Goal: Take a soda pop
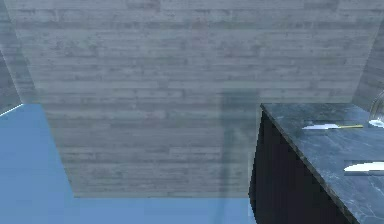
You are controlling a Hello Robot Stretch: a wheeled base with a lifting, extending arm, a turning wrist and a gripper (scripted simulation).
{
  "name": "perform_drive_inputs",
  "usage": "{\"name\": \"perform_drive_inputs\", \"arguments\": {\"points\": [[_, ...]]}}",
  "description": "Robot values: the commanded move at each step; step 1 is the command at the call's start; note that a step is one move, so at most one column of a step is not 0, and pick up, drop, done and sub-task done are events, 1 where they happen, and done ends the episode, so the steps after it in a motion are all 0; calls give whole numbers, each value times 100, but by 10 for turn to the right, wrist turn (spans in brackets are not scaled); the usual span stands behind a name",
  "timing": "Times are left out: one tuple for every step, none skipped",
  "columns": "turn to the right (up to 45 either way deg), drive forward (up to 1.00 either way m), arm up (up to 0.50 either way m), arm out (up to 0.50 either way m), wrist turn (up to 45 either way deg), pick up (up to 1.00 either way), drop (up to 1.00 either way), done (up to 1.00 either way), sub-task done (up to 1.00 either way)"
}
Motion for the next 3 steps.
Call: {"name": "perform_drive_inputs", "arguments": {"points": [[0,0,0,42,0,0,0,0,0],[0,0,0,0,450,0,0,0,0],[0,0,0,0,450,0,0,0,0]]}}
